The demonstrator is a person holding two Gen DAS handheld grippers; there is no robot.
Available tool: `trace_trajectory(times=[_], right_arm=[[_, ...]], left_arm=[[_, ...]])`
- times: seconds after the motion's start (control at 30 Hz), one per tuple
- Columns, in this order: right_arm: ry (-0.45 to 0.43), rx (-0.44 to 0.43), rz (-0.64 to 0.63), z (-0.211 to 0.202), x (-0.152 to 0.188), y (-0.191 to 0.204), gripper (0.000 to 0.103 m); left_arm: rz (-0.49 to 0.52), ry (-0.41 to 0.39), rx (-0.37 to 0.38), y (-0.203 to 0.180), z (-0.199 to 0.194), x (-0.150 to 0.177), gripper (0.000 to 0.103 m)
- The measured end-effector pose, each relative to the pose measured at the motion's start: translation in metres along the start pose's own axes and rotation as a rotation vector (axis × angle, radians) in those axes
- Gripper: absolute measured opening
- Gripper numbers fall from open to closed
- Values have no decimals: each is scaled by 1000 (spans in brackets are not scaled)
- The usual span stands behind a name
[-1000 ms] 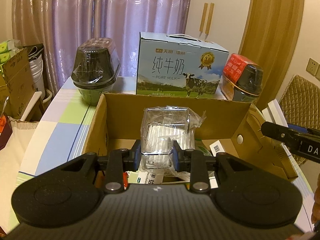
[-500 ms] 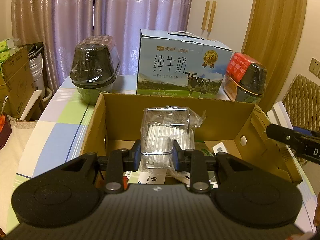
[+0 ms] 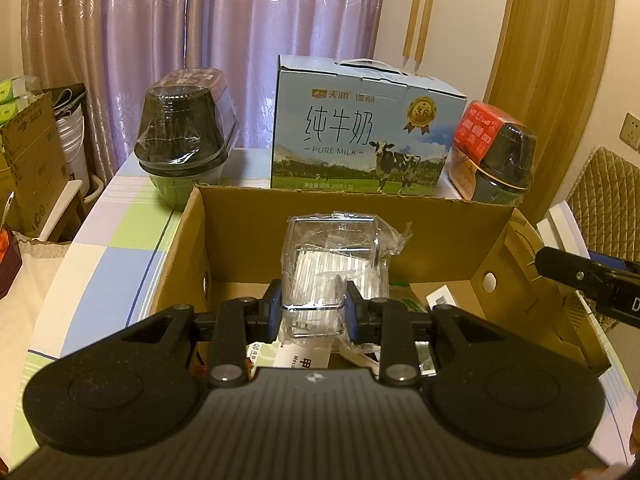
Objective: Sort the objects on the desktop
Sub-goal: 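Lower the container and night light into the cardboard box and open both tools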
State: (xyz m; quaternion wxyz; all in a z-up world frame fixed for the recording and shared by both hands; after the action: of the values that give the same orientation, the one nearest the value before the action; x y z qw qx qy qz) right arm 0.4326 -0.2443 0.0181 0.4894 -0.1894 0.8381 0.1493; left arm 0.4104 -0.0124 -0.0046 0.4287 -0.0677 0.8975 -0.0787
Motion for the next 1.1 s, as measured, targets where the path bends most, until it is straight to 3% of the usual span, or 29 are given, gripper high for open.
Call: trace_trajectory(times=[0.53, 0.63, 1.1], right_arm=[[0, 0, 1, 0, 0, 1, 62], [-2, 1, 1, 1, -1, 1, 62], [6, -17, 4, 11, -4, 9, 62]], left_arm=[[-14, -11, 2, 1, 2, -4, 26], [-31, -17, -17, 5, 3, -5, 38], [-23, -4, -40, 11, 2, -3, 46]])
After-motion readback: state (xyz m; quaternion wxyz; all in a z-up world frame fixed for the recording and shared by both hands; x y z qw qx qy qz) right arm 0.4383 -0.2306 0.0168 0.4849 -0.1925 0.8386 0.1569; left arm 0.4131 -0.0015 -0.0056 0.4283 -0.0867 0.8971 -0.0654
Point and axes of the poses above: each gripper's, at about its wrist camera, not at the fingertips, and z roughly the way its jaws point, y to its left, x to its underside, the point moved 4 cm from there along z, roughly the way its jaws point, and after that the axes turned 7 degrees about -z, right-handed, at the moved point
